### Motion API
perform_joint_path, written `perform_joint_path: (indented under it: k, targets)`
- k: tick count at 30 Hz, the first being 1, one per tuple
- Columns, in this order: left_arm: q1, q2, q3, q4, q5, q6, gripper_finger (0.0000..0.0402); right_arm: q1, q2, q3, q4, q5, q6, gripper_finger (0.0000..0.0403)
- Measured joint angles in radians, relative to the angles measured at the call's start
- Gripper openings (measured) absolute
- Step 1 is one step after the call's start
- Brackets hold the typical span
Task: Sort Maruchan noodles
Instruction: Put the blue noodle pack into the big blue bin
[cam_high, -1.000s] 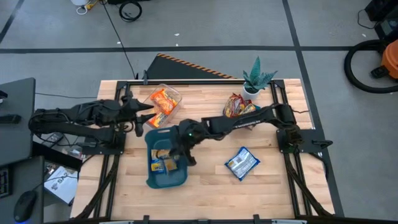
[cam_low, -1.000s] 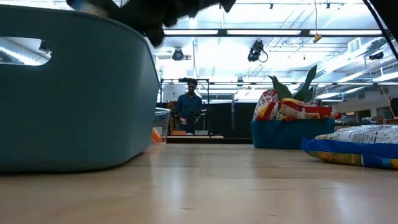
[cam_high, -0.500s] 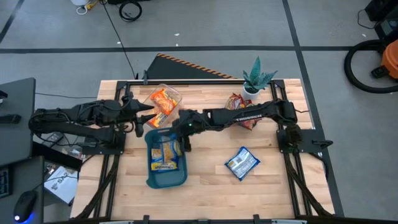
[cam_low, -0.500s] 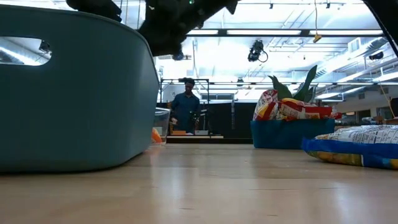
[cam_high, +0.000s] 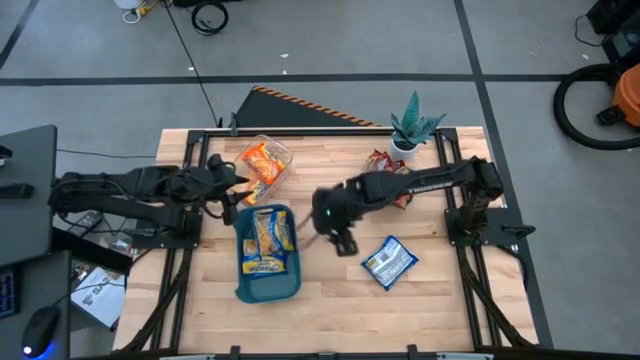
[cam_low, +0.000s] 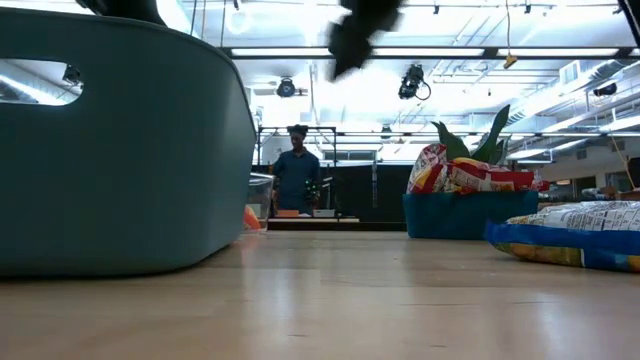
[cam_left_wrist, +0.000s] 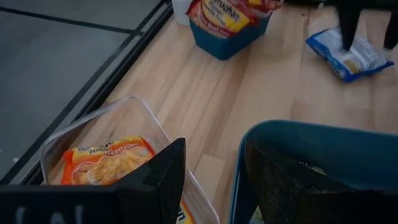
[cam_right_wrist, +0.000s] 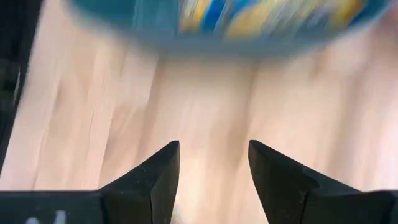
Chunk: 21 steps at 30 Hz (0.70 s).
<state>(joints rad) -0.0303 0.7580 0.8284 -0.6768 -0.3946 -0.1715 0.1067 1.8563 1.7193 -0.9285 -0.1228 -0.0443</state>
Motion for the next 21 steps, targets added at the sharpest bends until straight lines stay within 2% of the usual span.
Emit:
perform_joint_path:
  k: [3, 7, 13, 16, 21]
  targets:
    - [0.000, 0.031, 0.000, -0.005, 0.015, 0.000, 0.0172, 0.037, 0.004, -0.048, -0.125, -0.002, 0.038, 0.0197]
    - [0.000, 0.068, 0.000, -0.005, 0.083, 0.017, 0.0172, 0.070, 0.004, -0.178, -0.134, -0.009, 0.072, 0.0205]
    - [0.000, 0.104, 0.000, -0.012, 0.150, 0.053, 0.0172, 0.081, 0.004, -0.324, -0.160, -0.032, 0.242, 0.0229]
    - [0.000, 0.113, 0.000, -0.011, 0.156, 0.053, 0.0172, 0.096, 0.004, -0.382, -0.095, -0.063, 0.311, 0.0238]
    - [0.000, 0.113, 0.000, -0.013, 0.156, 0.082, 0.0172, 0.134, 0.004, -0.438, 0.039, -0.038, 0.321, 0.0239]
